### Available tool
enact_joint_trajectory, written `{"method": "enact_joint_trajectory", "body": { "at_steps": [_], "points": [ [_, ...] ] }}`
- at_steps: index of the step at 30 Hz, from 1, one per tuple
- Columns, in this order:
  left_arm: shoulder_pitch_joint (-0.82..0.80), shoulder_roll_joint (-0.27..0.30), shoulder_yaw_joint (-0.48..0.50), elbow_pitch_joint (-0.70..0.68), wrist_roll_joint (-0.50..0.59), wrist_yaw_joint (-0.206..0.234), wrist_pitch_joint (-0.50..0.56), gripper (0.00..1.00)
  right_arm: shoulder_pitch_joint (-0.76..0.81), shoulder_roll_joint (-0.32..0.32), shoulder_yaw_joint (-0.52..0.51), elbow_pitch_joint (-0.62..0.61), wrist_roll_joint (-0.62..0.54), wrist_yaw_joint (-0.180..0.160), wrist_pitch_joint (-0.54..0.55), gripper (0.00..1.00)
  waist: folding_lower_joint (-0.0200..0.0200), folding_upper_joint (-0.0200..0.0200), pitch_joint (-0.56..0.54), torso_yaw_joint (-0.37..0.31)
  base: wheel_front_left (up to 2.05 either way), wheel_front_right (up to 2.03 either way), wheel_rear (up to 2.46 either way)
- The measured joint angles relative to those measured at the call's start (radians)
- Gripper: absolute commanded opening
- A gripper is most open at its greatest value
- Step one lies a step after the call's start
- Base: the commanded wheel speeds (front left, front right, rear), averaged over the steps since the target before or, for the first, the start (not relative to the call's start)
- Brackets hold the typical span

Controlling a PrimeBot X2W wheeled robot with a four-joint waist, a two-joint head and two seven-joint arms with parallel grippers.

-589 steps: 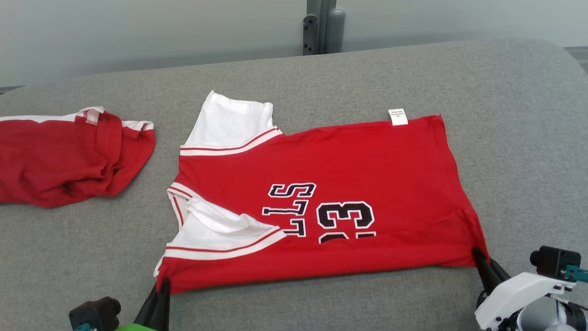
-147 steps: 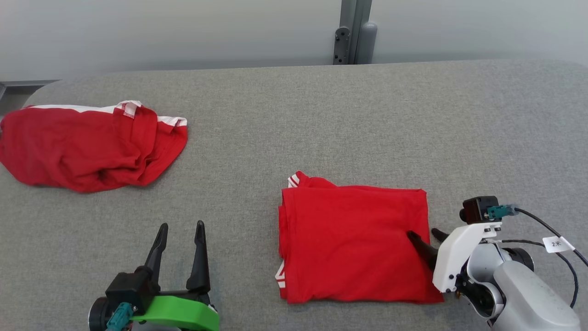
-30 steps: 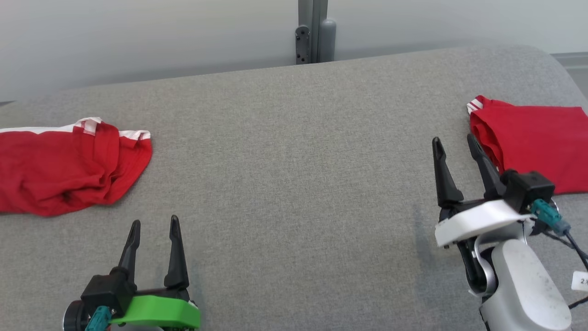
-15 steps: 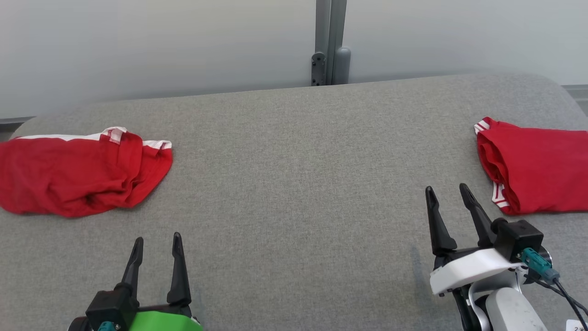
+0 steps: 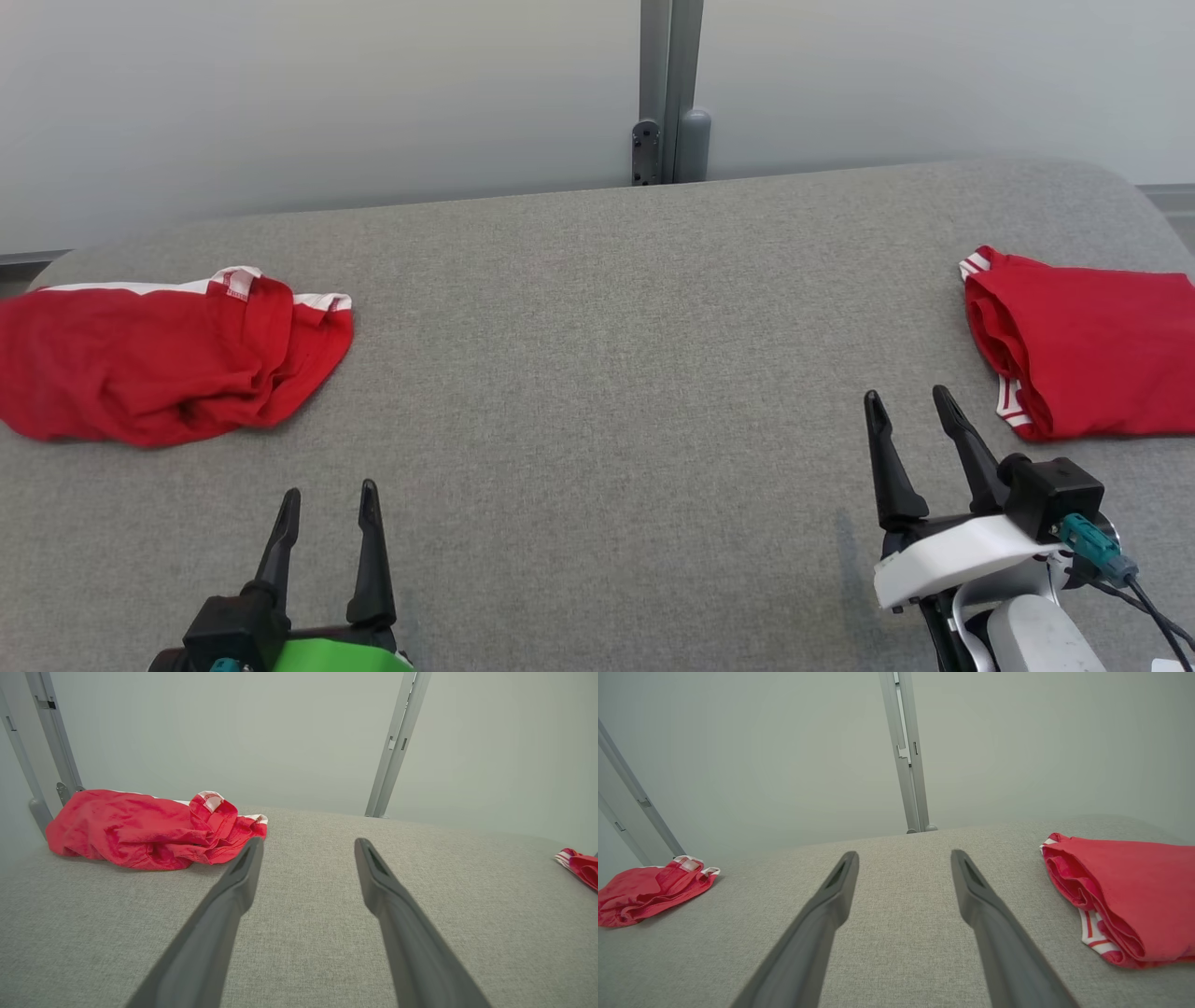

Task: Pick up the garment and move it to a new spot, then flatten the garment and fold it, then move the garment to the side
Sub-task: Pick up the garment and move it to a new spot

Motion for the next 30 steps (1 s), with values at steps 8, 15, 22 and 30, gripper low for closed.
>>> {"method": "enact_joint_trajectory", "body": {
  "at_steps": [8, 15, 22, 30],
  "points": [
    [-0.001, -0.001, -0.009, 0.002, -0.005, 0.006, 0.0, 1.0, 0.001, 0.0, 0.009, 0.004, 0.0, 0.0, 0.0, 1.0, 0.0, 0.0, -0.004, 0.028, 0.0, 0.0, 0.0],
    [-0.006, -0.002, -0.012, -0.002, -0.005, 0.007, -0.002, 1.0, 0.006, 0.0, 0.027, 0.003, 0.003, 0.0, 0.0, 1.0, 0.0, 0.0, -0.007, 0.116, 0.0, 0.0, 0.0],
    [-0.005, -0.002, -0.006, -0.01, 0.001, 0.007, -0.002, 1.0, 0.007, 0.0, 0.039, 0.003, 0.01, 0.0, 0.0, 1.0, 0.0, 0.0, -0.009, 0.254, 0.0, 0.0, 0.0],
    [-0.003, -0.002, -0.007, -0.015, 0.001, 0.006, -0.002, 1.0, 0.003, 0.001, 0.047, 0.007, 0.01, 0.0, 0.0, 1.0, 0.0, 0.0, -0.005, 0.411, 0.0, 0.0, 0.0]
  ]
}}
